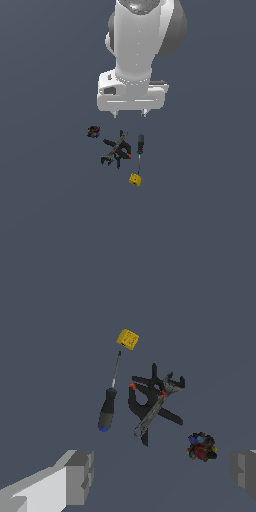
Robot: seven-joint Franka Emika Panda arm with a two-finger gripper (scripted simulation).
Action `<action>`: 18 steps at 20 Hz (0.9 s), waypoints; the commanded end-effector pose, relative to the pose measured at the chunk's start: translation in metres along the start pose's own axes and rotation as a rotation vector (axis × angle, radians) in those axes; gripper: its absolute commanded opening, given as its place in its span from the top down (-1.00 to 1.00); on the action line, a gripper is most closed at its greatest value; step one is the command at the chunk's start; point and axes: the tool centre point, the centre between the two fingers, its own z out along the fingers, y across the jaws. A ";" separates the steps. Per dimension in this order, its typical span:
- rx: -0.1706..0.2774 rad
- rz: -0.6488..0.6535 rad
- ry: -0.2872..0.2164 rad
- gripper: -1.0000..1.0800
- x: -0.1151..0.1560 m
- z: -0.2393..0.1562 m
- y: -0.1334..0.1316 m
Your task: Pick up a designated object from a clutter of objects.
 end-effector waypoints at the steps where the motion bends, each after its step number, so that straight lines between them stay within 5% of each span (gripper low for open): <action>1: -0.002 -0.015 0.000 -0.92 0.003 0.002 0.000; 18: -0.024 -0.365 0.014 -0.92 0.063 0.056 -0.002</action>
